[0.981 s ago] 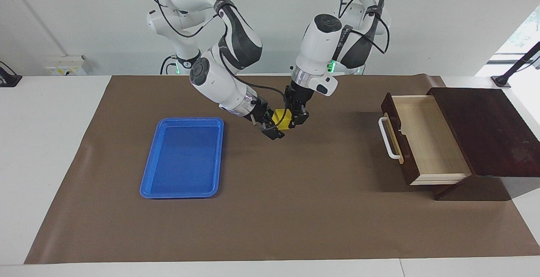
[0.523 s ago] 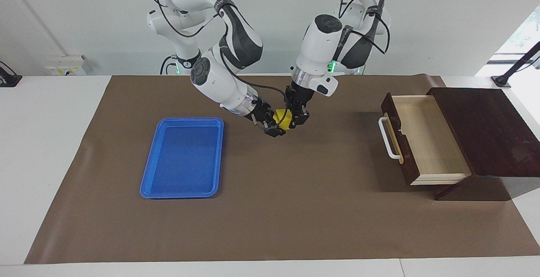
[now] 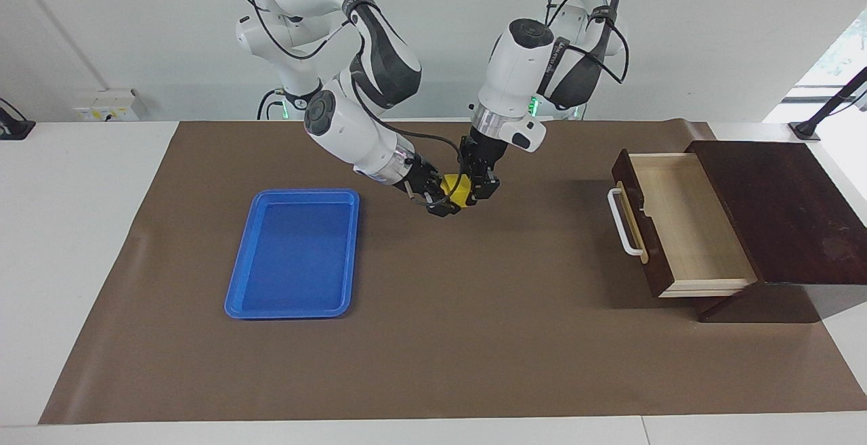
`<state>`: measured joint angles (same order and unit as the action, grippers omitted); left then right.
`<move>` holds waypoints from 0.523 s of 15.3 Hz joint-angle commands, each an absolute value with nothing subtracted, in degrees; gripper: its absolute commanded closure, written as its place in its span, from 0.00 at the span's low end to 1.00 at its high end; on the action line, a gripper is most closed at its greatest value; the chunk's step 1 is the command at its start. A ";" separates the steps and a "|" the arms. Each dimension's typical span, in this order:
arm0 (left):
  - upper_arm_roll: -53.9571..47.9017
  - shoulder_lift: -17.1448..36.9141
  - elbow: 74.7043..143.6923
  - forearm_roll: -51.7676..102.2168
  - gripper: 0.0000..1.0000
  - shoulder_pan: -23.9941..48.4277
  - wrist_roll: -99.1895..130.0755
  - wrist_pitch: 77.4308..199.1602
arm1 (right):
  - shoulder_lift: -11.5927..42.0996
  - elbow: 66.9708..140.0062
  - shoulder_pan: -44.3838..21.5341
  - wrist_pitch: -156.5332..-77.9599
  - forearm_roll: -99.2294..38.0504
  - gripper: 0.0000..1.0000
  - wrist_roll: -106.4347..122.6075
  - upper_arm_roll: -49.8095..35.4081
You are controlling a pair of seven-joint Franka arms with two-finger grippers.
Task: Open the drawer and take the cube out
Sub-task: 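Grasp the cube with the right gripper and open the left gripper, then carry the cube over the blue tray with the right gripper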
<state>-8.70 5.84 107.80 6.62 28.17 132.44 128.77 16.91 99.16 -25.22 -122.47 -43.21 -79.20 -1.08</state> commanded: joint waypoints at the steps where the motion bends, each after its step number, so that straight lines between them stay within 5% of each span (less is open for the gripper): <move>1: -8.17 4.83 109.87 7.38 0.01 28.74 131.92 129.03 | 16.79 96.77 -22.42 -119.71 -46.23 1.00 -78.40 -1.32; 8: -7.56 6.41 103.28 -0.33 0.00 21.11 126.41 115.07 | 15.91 96.15 -9.43 -109.62 -46.23 1.00 -74.29 -1.23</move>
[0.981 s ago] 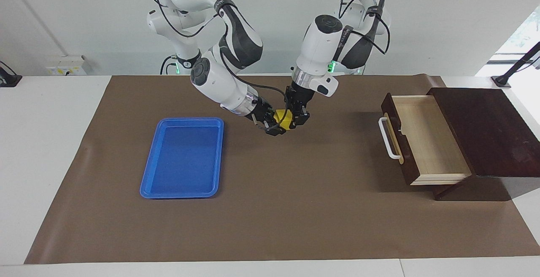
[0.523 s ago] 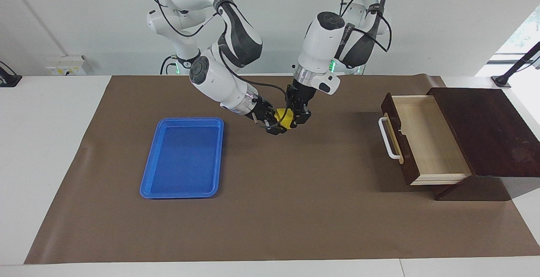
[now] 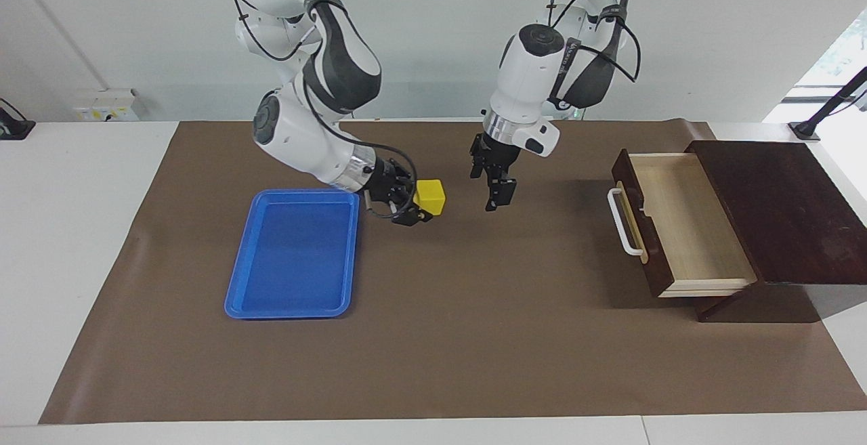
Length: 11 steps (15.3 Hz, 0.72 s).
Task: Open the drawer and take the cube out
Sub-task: 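Carry the cube over the blue tray with the right gripper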
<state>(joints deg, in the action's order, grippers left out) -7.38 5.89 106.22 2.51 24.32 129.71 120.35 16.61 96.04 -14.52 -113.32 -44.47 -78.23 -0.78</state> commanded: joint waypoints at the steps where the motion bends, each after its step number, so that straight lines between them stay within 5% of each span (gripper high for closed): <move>1: -7.56 6.94 102.92 -1.48 0.00 19.09 124.12 113.74 | 15.82 96.41 -7.23 -108.64 -46.14 1.00 -72.61 -1.14; 11: -7.65 9.41 102.39 -9.49 0.00 5.10 106.62 110.04 | 10.54 116.19 8.16 -108.72 -46.23 1.00 -47.20 -0.70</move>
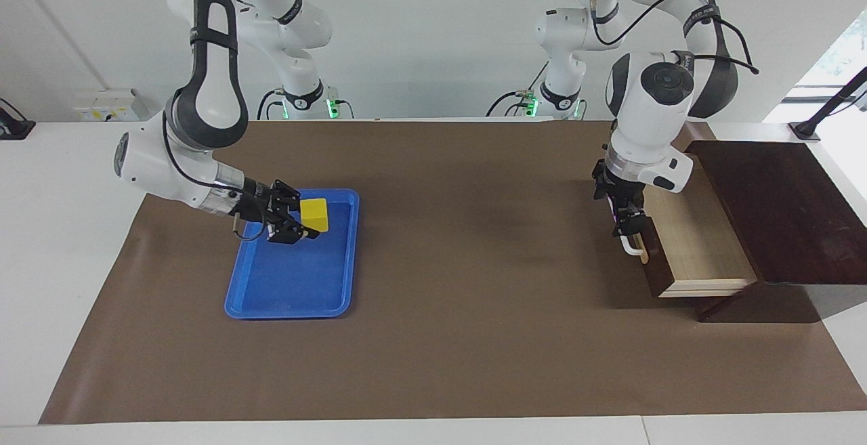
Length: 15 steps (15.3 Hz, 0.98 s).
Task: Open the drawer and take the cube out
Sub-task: 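Carry the cube over the blue tray with the right gripper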
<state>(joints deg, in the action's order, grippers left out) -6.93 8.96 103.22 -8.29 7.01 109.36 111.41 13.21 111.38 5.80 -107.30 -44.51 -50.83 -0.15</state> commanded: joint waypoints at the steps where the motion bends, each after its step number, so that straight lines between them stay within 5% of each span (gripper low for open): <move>1: -7.56 9.23 103.00 -9.49 0.00 4.40 105.74 110.65 | 10.81 116.63 9.22 -108.72 -46.23 1.00 -46.07 -0.70; 15: -7.56 9.49 104.50 -9.49 0.00 -10.63 84.47 118.73 | 14.68 123.21 4.84 -115.92 -53.08 1.00 -39.99 -0.97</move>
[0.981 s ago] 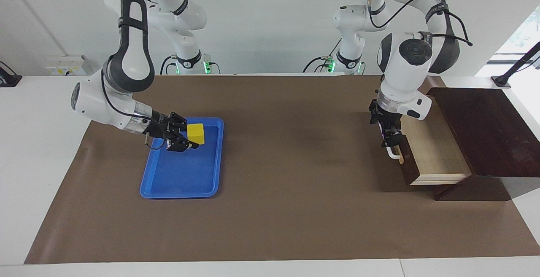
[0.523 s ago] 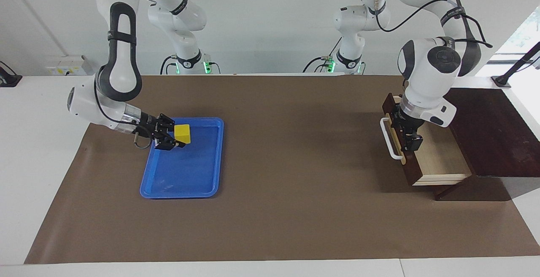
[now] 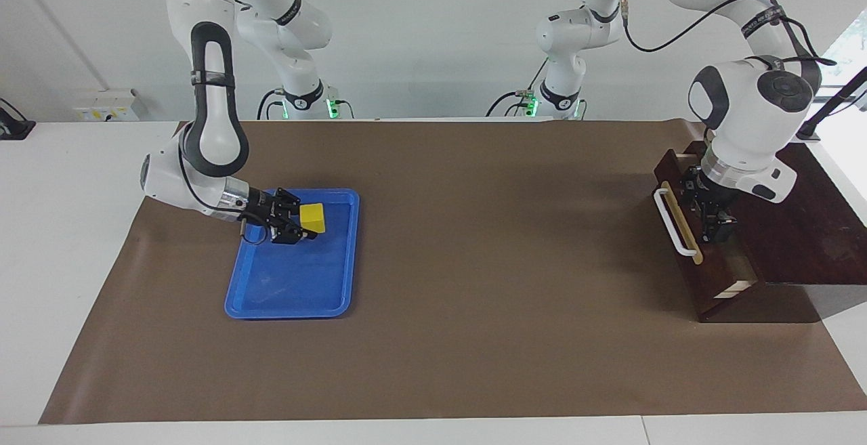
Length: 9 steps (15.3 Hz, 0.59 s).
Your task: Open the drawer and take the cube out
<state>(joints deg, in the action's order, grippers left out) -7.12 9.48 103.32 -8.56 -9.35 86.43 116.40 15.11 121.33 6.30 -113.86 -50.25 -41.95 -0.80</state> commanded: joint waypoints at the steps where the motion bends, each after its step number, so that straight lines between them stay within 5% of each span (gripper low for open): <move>1: -7.56 9.49 104.50 -9.58 0.00 -11.85 83.77 119.00 | 14.59 124.01 4.57 -116.36 -53.78 1.00 -39.29 -0.97; 9: -7.56 9.49 104.50 -9.58 0.00 -13.62 81.30 119.36 | 14.06 127.26 4.57 -116.28 -54.14 1.00 -37.53 -0.97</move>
